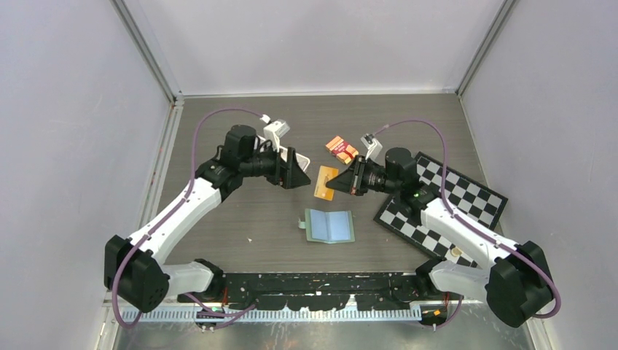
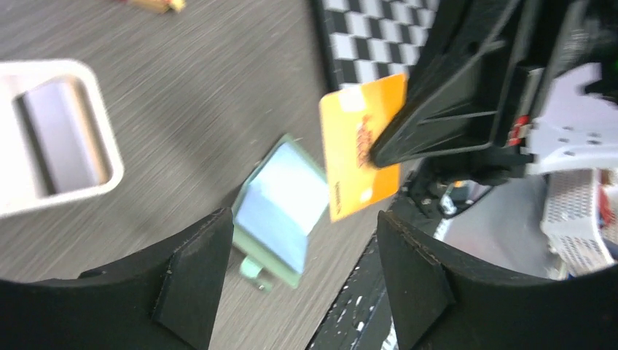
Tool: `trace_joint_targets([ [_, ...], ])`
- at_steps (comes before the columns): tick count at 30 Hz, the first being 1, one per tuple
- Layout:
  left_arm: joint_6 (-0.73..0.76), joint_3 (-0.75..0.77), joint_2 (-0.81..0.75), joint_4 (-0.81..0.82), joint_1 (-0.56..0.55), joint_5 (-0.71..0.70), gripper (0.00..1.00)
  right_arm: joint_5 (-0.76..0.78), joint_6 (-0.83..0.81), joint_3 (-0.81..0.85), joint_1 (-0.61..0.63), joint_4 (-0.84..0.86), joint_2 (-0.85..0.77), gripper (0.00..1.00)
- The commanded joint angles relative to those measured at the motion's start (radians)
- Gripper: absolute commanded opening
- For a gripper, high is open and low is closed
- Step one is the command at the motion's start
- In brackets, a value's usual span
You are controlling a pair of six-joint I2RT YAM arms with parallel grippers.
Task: Put the credit cards into the card holder
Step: Insert the credit card into the card holder.
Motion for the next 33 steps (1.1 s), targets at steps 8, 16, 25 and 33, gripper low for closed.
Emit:
trace_joint_targets([
  [8,-0.191,-0.201,-0.026,-0.077,-0.136,-0.409,0.78,0.269,-0.168,0.01,-0.027,-0.471,-0.044,0.0],
  [16,-0.324,-0.294,0.012,0.038,-0.201,-0.439,0.8,0.1,-0.128,-0.111,-0.027,-0.336,-0.007,0.0],
  [25,-0.352,-0.315,0.076,0.113,-0.218,-0.417,0.83,0.033,-0.121,-0.15,-0.027,-0.25,0.065,0.0],
  [33,-0.352,-0.313,0.153,0.161,-0.221,-0.4,0.75,-0.02,-0.124,-0.156,-0.028,-0.227,0.11,0.01],
])
